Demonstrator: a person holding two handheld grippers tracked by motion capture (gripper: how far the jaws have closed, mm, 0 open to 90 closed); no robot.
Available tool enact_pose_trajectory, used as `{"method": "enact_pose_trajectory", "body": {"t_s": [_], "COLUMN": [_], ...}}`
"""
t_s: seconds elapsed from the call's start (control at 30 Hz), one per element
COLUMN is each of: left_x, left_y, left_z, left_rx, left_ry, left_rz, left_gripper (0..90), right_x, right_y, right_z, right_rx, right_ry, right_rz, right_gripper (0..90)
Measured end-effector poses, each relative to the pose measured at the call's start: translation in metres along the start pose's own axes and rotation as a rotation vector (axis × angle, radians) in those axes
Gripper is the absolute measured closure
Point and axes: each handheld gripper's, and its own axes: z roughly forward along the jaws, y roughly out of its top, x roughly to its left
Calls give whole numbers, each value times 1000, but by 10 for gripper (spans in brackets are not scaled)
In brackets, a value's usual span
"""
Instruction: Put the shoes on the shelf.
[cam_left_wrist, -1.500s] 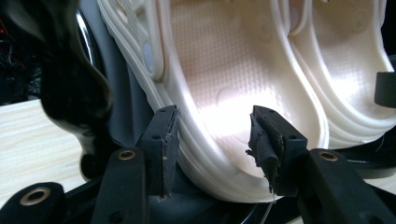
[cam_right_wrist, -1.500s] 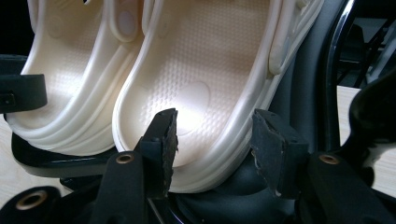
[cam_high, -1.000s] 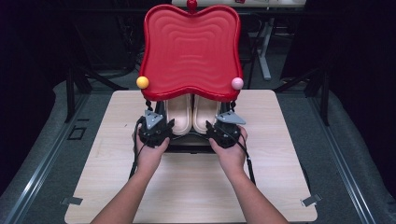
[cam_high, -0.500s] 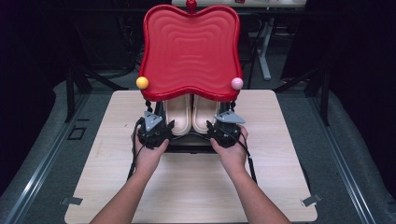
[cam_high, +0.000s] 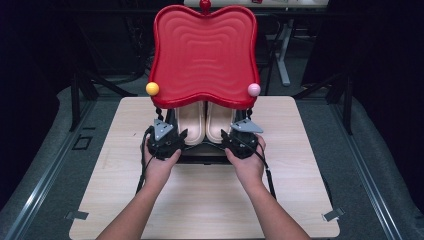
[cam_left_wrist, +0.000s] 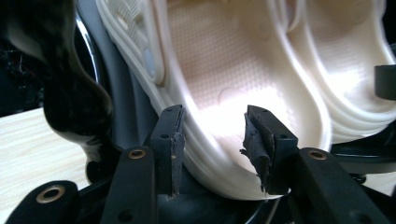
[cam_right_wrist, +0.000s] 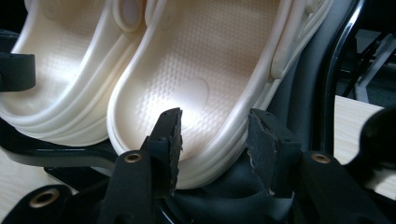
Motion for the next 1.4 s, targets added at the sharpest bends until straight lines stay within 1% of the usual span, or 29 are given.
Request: {"method": "enact_pose_trajectory", "body": {"t_s": [0.03,0.17,0.33,0.4,0.47,0.53,0.57,0.6,0.67,0.7,0.73,0.8,0.83,0.87,0.9,0.97,1.0,1.03,1.07,1.13,1.2,1.23,1.3,1.37,1.4], "left_x": [-1,-2,-3,-4,-5,-5,-5,-5,-3,-2,-2,1,1,4,5,8,8,11,11,16,18,21,24,28,28], "left_y": [1,2,3,4,4,4,4,4,3,2,2,0,0,-2,-3,-4,-4,-6,-6,-11,-13,-17,-23,-29,-29], "left_z": [-2,-4,-9,-11,-16,-18,-22,-24,-29,-31,-31,-38,-38,-42,-44,-49,-49,-54,-54,-63,-65,-69,-73,-78,-78], "left_rx": [-6,-3,-7,-15,-18,-20,-18,-20,-18,-21,-21,-22,-22,-20,-21,-20,-20,-18,-18,-17,-9,0,8,14,14], "left_ry": [-2,-11,-18,-22,-37,-43,-50,-51,-57,-55,-55,-61,-61,-61,-59,-60,-60,-60,-60,-60,-59,-58,-57,-64,-64], "left_rz": [4,10,6,7,5,4,9,7,1,2,2,-3,-3,1,0,-3,-3,-2,-2,-7,-7,-5,-6,0,0], "left_gripper": [573,563,544,533,526,526,526,526,519,518,514,501,494,485,477,464,460,455,450,439,425,419,410,398,394], "right_x": [0,1,1,1,1,1,1,0,-1,-2,-2,-6,-7,-9,-10,-13,-14,-16,-17,-20,-21,-25,-27,-30,-30], "right_y": [0,0,2,2,2,2,2,1,0,-1,-1,-4,-5,-6,-7,-8,-9,-10,-11,-14,-16,-21,-26,-31,-31], "right_z": [-1,-4,-10,-13,-17,-18,-21,-22,-26,-27,-27,-33,-35,-38,-40,-44,-46,-48,-50,-55,-57,-63,-67,-72,-72], "right_rx": [-5,-11,-20,-28,-36,-36,-29,-31,-27,-38,-38,-24,-25,-22,-28,-22,-22,-18,-12,10,7,17,17,33,33], "right_ry": [-1,-5,-2,2,10,10,13,17,18,22,22,23,26,23,26,27,30,36,42,48,53,51,53,57,57], "right_rz": [0,0,-3,-5,-6,-13,-28,-31,-41,-34,-34,-41,-42,-43,-41,-45,-42,-44,-45,-65,-71,-86,-87,-101,-101], "right_gripper": [543,537,530,525,507,501,492,488,479,475,475,470,467,464,462,450,441,433,425,409,401,386,375,366,366]}}
